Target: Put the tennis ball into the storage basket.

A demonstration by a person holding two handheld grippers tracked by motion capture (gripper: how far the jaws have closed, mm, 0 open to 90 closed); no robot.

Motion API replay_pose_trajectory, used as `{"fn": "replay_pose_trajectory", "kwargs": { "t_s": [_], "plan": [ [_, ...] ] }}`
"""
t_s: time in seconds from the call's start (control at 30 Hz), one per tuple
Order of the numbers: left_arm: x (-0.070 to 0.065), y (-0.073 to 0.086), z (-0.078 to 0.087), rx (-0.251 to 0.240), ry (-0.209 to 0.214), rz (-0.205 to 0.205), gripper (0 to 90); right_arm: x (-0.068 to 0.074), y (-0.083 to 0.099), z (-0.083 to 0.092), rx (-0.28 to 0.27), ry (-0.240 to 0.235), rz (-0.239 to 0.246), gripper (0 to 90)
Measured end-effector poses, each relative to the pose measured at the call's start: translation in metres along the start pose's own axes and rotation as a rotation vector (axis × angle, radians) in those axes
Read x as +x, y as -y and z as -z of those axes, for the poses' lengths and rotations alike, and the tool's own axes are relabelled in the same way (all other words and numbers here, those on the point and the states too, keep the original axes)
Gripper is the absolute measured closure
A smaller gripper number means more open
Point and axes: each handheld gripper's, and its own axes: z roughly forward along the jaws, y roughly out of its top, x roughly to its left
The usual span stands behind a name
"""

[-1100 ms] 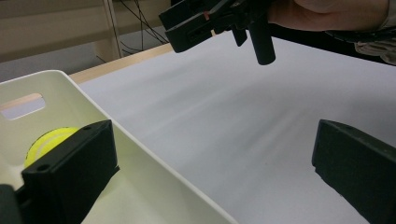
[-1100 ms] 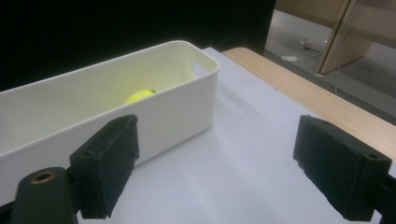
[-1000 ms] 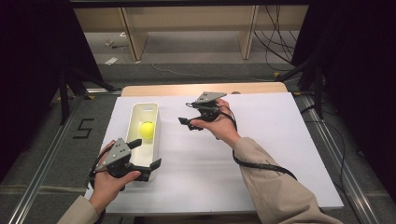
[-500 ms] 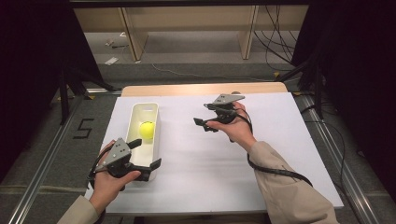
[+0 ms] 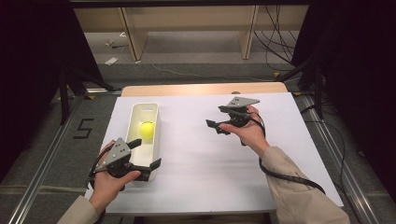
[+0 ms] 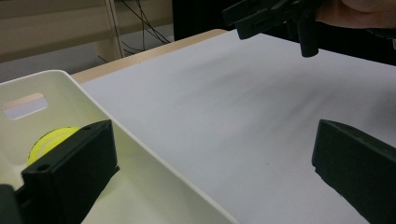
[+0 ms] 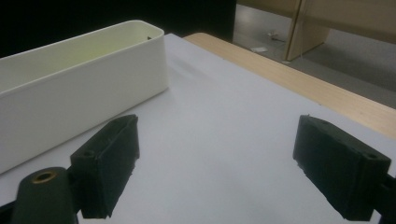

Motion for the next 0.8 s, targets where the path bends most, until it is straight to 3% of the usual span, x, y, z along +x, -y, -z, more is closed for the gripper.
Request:
{"fn": "replay_pose_trajectory", "kwargs": {
  "t_s": [0.8],
  "plan": [
    [0.000,-0.001,0.001,-0.004,-0.006,-0.001,0.0,-0.007,0.025,0.036,-0.005,0.031,-0.022,15.6]
  ]
}}
